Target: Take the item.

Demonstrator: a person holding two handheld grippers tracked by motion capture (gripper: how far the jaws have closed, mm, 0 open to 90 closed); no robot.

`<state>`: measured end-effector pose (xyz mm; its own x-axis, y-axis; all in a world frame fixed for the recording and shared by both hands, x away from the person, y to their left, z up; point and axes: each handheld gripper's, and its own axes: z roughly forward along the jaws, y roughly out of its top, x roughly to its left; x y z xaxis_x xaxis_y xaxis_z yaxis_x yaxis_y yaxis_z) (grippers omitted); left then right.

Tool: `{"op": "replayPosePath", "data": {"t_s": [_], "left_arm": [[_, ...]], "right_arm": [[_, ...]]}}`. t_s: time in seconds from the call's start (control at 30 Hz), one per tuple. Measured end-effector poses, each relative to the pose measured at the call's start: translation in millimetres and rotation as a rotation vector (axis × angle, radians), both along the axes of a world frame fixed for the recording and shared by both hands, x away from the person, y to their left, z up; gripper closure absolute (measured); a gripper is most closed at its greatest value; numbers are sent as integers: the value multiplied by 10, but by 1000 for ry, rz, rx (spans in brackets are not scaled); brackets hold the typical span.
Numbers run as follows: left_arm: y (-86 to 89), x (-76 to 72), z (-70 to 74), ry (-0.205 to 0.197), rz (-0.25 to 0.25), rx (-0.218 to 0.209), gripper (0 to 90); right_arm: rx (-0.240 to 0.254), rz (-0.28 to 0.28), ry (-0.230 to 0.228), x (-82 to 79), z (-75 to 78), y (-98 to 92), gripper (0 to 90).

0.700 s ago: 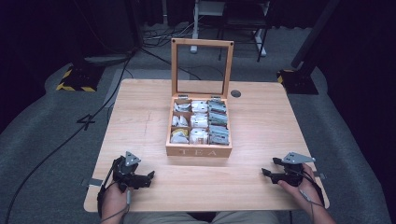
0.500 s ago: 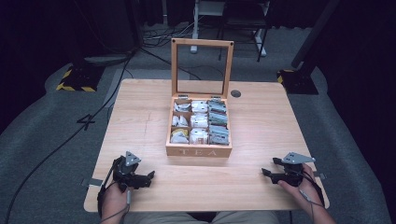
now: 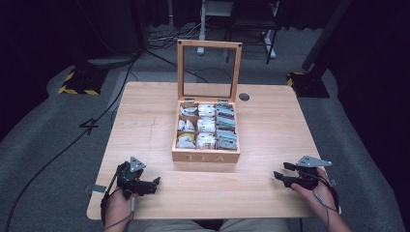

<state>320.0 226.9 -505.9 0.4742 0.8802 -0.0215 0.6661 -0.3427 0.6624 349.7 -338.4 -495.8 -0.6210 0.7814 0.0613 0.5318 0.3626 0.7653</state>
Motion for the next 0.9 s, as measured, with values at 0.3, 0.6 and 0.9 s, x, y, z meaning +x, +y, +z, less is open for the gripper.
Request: {"op": "replayPosePath", "data": {"t_s": [0.3,0.6,0.9], "left_arm": [[30,13,-3,-4,-18,-3,1],[40,-12,-2,-3,4,0,1],[50,-55,-2,0,38,-3,1]], "right_arm": [[63,26,3,152,278,64,390],[67,99,-6,411,571,325,409],[88,140,-9,603,780,531,432]]}}
